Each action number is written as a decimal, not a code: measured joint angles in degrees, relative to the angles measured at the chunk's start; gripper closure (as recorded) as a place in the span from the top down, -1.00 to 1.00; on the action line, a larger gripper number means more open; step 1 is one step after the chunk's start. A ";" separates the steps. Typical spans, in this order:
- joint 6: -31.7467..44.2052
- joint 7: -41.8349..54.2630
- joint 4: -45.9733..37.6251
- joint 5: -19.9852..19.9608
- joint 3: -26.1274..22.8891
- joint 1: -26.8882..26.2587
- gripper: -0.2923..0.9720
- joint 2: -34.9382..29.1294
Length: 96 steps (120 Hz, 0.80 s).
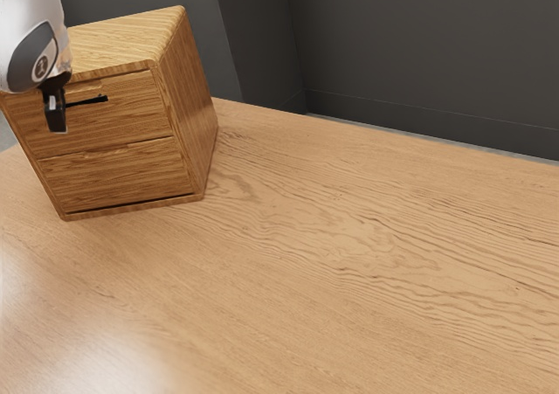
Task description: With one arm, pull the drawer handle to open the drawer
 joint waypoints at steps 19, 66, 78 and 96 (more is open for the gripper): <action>0.57 -0.27 0.00 -0.17 -0.38 -0.70 0.54 0.65; 0.80 -1.07 -0.09 -2.85 -0.04 -2.58 0.53 3.55; 0.49 -1.41 -0.39 -4.48 0.47 -2.78 0.54 3.64; 0.31 -3.01 -4.92 -7.29 0.15 -2.87 0.53 0.68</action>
